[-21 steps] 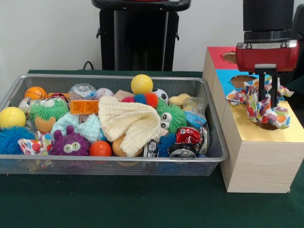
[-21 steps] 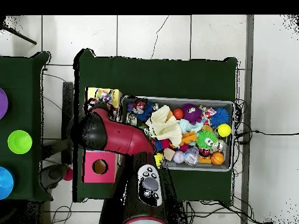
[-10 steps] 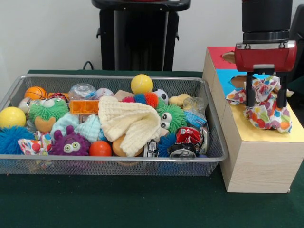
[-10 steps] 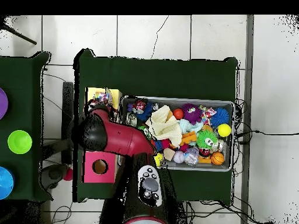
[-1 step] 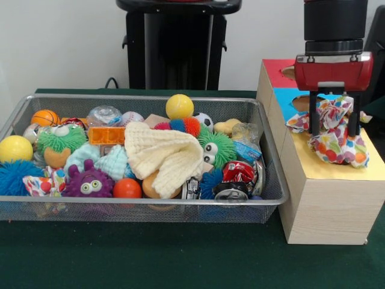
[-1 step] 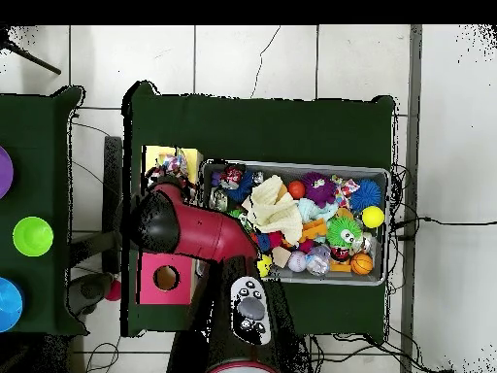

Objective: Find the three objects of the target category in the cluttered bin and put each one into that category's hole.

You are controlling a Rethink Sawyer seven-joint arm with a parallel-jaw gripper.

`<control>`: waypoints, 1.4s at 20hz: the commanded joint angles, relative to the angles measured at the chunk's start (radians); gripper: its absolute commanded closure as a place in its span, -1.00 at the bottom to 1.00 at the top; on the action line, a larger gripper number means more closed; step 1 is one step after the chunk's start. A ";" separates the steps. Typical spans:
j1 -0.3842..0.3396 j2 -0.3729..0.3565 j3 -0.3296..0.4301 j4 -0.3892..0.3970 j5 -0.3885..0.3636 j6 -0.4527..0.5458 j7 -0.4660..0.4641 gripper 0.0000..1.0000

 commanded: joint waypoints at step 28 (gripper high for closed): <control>-0.029 -0.105 -0.040 -0.040 -0.094 0.411 0.052 -1.00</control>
